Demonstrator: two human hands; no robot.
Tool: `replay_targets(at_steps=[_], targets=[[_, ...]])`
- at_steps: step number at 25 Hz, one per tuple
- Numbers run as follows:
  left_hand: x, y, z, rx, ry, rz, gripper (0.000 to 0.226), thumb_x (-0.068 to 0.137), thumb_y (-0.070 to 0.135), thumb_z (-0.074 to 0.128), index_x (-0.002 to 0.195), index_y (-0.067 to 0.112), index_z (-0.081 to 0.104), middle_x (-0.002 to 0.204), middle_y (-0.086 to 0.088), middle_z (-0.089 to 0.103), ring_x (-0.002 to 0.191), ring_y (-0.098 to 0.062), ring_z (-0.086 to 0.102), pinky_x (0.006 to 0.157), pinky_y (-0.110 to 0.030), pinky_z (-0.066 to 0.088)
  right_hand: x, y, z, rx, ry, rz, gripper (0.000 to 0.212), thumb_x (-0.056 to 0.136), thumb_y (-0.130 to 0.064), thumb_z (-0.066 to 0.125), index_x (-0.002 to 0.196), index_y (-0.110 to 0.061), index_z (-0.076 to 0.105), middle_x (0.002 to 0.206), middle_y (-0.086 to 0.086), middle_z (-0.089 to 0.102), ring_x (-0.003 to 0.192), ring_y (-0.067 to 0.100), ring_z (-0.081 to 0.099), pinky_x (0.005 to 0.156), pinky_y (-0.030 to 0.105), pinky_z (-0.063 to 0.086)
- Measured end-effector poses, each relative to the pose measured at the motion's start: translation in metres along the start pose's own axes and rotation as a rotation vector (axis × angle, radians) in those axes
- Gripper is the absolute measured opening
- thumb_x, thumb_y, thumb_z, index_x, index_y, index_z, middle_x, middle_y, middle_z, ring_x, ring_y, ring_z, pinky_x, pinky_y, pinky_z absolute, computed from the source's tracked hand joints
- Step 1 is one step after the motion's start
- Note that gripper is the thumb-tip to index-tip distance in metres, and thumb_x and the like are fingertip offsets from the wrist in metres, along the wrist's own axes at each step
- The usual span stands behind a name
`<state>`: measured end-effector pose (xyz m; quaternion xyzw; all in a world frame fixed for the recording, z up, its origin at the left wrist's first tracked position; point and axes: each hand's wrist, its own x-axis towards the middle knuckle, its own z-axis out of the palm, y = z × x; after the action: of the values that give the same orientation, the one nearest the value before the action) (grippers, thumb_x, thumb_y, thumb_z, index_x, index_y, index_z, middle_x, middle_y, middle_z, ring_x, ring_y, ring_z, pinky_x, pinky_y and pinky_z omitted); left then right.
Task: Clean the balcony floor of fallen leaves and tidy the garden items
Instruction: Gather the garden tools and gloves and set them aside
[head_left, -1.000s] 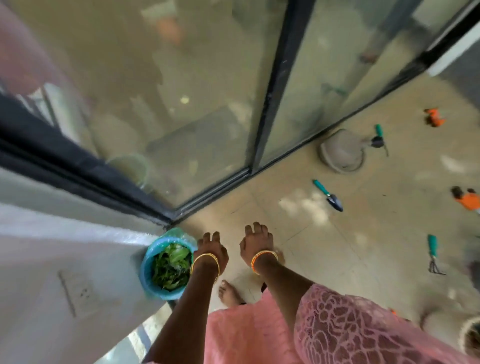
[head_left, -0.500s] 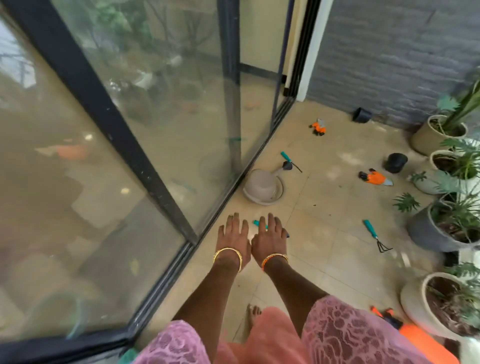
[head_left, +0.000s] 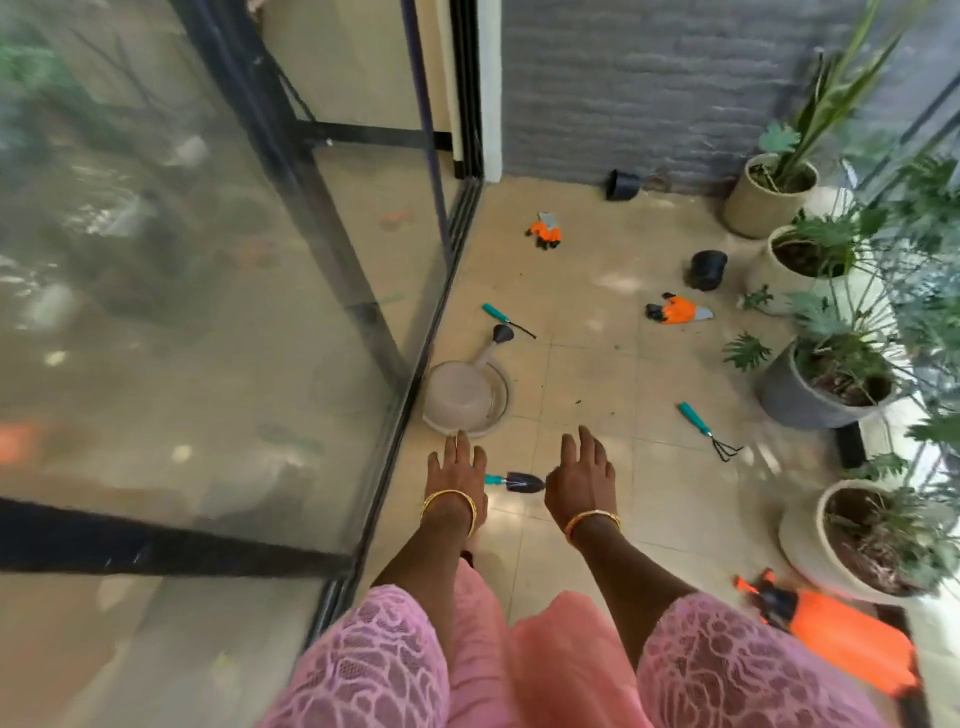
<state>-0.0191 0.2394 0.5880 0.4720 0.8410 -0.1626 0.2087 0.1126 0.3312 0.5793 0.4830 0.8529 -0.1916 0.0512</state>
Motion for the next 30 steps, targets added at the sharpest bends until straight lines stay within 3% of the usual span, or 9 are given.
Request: replay_targets(at_steps=[6,11,15,18,21,23,26,30], targets=[[0.119,-0.048,-0.035,0.069,-0.024,0.119,0.072,0.088,0.029,0.059,0.147,0.014,0.021,0.158,-0.013,0.009,0.145,-0.032,0.01,0.116,-0.044,0.023,0.109,-0.015,0.004,0.099,-0.001,0.249,0.049,0.092,-0.018,0.048,0.138,-0.009,0.034,0.149,0.014,0.026,0.132,0.031,0.032,0.104,0.041,0.038],[0.213,-0.06,-0.023,0.075,-0.13,0.161,0.061,0.092,0.031,0.052,0.144,0.015,0.025,0.156,-0.013,0.014,0.144,-0.029,0.013,0.113,-0.04,0.025,0.201,-0.026,0.047,0.431,-0.046,0.619,0.041,0.089,-0.015,0.049,0.128,-0.006,0.04,0.135,0.015,0.038,0.116,0.033,0.046,0.089,0.045,0.047],[0.304,-0.047,0.051,-0.024,-0.22,0.218,0.058,0.094,0.024,0.047,0.146,0.014,0.024,0.155,-0.012,0.014,0.145,-0.026,0.014,0.113,-0.033,0.027,0.292,-0.002,0.136,0.62,-0.2,0.755,0.042,0.091,-0.015,0.047,0.131,-0.005,0.038,0.129,0.019,0.047,0.114,0.037,0.051,0.091,0.038,0.044],[0.381,-0.03,0.13,-0.132,-0.264,0.256,0.057,0.095,0.017,0.049,0.147,0.017,0.025,0.155,-0.005,0.02,0.144,-0.02,0.019,0.112,-0.029,0.029,0.36,0.027,0.233,0.715,-0.369,0.772,0.036,0.088,-0.013,0.05,0.124,-0.008,0.051,0.116,0.015,0.059,0.108,0.032,0.056,0.09,0.032,0.044],[0.454,-0.019,0.214,-0.194,-0.31,0.23,0.061,0.094,0.014,0.052,0.147,0.015,0.024,0.153,-0.005,0.025,0.142,-0.019,0.025,0.113,-0.028,0.03,0.413,0.048,0.337,0.814,-0.491,0.778,0.032,0.085,-0.015,0.051,0.114,-0.007,0.061,0.105,0.014,0.062,0.103,0.033,0.059,0.094,0.042,0.05],[0.491,-0.016,0.258,-0.132,-0.33,0.23,0.064,0.094,0.017,0.051,0.149,0.011,0.018,0.154,-0.007,0.021,0.143,-0.021,0.022,0.115,-0.029,0.024,0.439,0.053,0.388,0.864,-0.517,0.792,0.038,0.085,-0.016,0.055,0.121,-0.006,0.058,0.116,0.015,0.06,0.112,0.034,0.055,0.096,0.043,0.048],[0.524,-0.012,0.307,-0.073,-0.404,0.23,0.074,0.095,0.019,0.05,0.151,0.008,0.004,0.158,-0.009,0.011,0.146,-0.022,0.014,0.117,-0.031,0.018,0.471,0.056,0.441,0.903,-0.499,0.818,0.053,0.087,-0.019,0.054,0.135,0.0,0.043,0.134,0.02,0.049,0.122,0.035,0.047,0.094,0.034,0.04],[0.533,-0.015,0.329,-0.111,-0.473,0.125,0.066,0.095,0.017,0.05,0.15,0.013,0.014,0.147,-0.011,0.037,0.135,-0.026,0.039,0.111,-0.037,0.036,0.497,0.048,0.461,1.162,-0.431,0.876,0.04,0.091,-0.012,0.049,0.13,-0.002,0.048,0.118,0.016,0.058,0.108,0.028,0.056,0.083,0.035,0.044]])
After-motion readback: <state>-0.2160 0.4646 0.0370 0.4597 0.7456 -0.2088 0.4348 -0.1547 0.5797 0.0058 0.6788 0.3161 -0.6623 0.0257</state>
